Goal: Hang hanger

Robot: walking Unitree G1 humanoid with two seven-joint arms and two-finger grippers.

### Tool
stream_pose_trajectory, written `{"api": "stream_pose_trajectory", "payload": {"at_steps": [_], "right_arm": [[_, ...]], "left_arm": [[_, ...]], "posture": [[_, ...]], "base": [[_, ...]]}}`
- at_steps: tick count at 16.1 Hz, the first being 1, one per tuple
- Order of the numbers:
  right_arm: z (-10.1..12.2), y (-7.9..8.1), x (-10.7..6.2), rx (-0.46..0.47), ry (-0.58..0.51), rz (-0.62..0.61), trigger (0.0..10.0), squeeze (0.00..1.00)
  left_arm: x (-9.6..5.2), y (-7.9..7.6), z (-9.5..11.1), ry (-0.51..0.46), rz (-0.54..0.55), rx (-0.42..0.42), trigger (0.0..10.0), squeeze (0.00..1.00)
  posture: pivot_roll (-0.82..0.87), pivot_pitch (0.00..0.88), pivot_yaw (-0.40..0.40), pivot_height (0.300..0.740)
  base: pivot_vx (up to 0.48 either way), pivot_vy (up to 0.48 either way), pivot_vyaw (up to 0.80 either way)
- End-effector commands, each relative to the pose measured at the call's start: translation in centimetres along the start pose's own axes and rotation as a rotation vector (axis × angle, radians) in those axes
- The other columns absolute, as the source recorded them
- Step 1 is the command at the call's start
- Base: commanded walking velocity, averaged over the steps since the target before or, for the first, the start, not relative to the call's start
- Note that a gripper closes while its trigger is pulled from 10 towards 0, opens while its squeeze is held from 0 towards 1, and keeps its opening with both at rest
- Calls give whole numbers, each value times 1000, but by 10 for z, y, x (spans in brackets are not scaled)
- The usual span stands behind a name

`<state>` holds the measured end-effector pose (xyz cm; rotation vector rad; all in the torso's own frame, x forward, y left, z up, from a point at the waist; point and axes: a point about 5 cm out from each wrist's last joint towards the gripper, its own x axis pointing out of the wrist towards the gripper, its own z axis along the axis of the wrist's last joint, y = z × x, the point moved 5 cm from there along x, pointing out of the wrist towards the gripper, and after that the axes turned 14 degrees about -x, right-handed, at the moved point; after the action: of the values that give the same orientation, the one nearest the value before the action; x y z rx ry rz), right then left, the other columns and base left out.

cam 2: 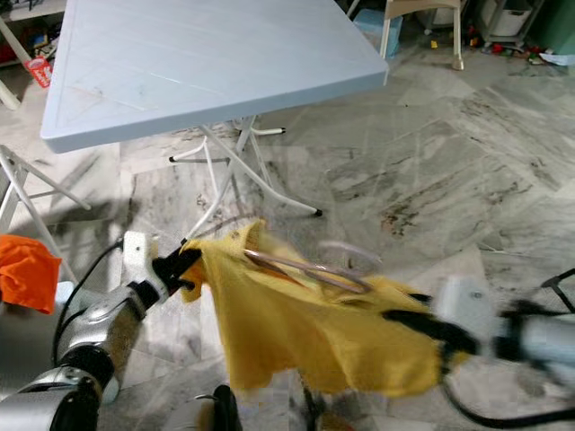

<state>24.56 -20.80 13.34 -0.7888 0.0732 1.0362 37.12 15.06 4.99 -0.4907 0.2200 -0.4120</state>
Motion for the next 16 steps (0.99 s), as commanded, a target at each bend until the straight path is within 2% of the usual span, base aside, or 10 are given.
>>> {"api": "stream_pose_trajectory", "payload": {"at_steps": [1,2,5,6,8,9,10,12,14,16], "right_arm": [[4,0,14,-28,-19,-24,10000,0],[5,1,22,-35,-26,-34,10000,0],[7,5,29,-28,-31,-33,10000,0],[6,3,34,-23,-34,-58,10000,0],[5,3,37,-17,-29,-68,10000,0],[4,3,37,-15,-21,-72,10000,0],[0,1,36,-20,6,-85,10000,0],[-12,-13,40,-62,85,-175,10000,0],[-15,-20,47,-73,109,-234,10000,0],[-14,-21,54,-71,107,-258,10000,0]], "left_arm": [[6,-3,20,-72,16,94,10000,1000],[8,-7,29,-105,13,134,10000,1000],[10,-9,38,-127,15,197,10000,1000],[10,-6,30,-69,34,214,10000,1000],[8,-2,23,-24,39,262,10000,1000],[4,3,21,-10,67,288,10000,1000],[-1,17,27,-20,139,301,10000,1000],[-6,28,44,-95,190,225,10000,1000],[-5,22,43,-89,133,265,10000,1000],[-7,23,39,-73,143,288,10000,1000]], "posture": [[-166,194,31,740],[-166,194,31,740],[-165,192,31,740],[-159,191,34,740],[-161,190,35,740],[-160,191,36,740],[-162,194,35,740],[-162,198,35,740],[-159,201,34,740],[-151,205,40,740]], "base": [[0,0,0],[0,0,0],[0,0,0],[0,0,0],[0,0,0],[0,0,0],[0,0,0],[0,0,0],[0,0,0],[0,0,0]]}}
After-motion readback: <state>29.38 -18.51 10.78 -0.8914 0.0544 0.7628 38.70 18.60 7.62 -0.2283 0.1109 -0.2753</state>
